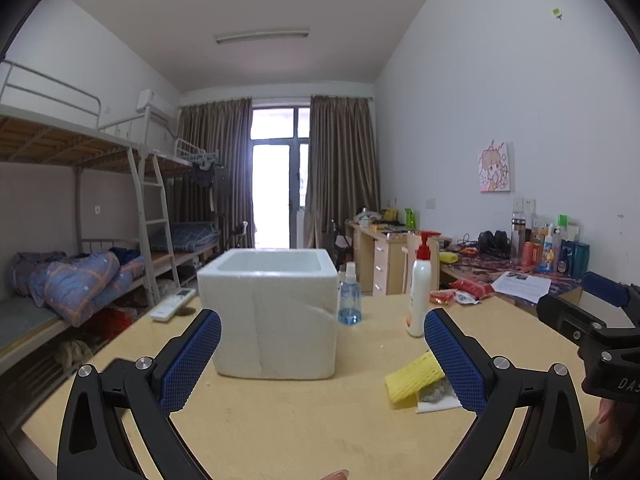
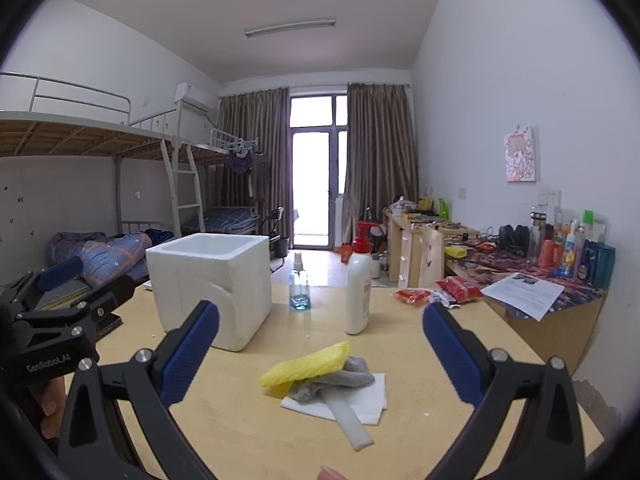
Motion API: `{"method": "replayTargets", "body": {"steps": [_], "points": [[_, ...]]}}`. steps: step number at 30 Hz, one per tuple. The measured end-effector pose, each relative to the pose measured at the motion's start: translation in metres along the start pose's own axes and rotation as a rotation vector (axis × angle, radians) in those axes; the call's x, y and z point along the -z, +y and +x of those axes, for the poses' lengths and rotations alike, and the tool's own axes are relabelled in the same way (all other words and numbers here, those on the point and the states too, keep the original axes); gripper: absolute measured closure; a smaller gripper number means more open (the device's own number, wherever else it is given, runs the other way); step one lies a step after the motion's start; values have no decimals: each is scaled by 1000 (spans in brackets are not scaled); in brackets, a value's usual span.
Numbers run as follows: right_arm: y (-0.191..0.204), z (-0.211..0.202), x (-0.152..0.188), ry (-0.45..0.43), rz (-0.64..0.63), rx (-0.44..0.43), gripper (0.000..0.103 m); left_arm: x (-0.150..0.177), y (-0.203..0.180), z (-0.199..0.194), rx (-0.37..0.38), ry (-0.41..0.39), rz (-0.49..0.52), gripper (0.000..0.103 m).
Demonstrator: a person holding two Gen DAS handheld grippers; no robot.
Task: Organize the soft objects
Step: 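Withdraw both grippers from the foam box back toward the yellow sponge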
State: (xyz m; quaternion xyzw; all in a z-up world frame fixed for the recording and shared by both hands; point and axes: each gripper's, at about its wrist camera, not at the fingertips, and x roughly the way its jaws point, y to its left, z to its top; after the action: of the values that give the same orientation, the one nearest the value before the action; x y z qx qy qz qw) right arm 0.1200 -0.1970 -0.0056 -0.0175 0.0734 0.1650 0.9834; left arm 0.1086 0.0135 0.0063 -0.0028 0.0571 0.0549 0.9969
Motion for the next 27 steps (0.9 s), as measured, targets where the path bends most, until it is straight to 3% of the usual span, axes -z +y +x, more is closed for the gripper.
{"method": "replayTargets", "body": {"steps": [7, 19, 27], "points": [[-4, 1, 9, 24, -3, 21, 0, 9, 3, 7, 8, 16, -59, 1], [-4, -13, 24, 56, 14, 31, 0, 24, -4, -5, 26, 47, -34, 1], [-12, 0, 28, 91, 28, 46, 0, 27, -8, 8, 45, 84, -29, 1]]}}
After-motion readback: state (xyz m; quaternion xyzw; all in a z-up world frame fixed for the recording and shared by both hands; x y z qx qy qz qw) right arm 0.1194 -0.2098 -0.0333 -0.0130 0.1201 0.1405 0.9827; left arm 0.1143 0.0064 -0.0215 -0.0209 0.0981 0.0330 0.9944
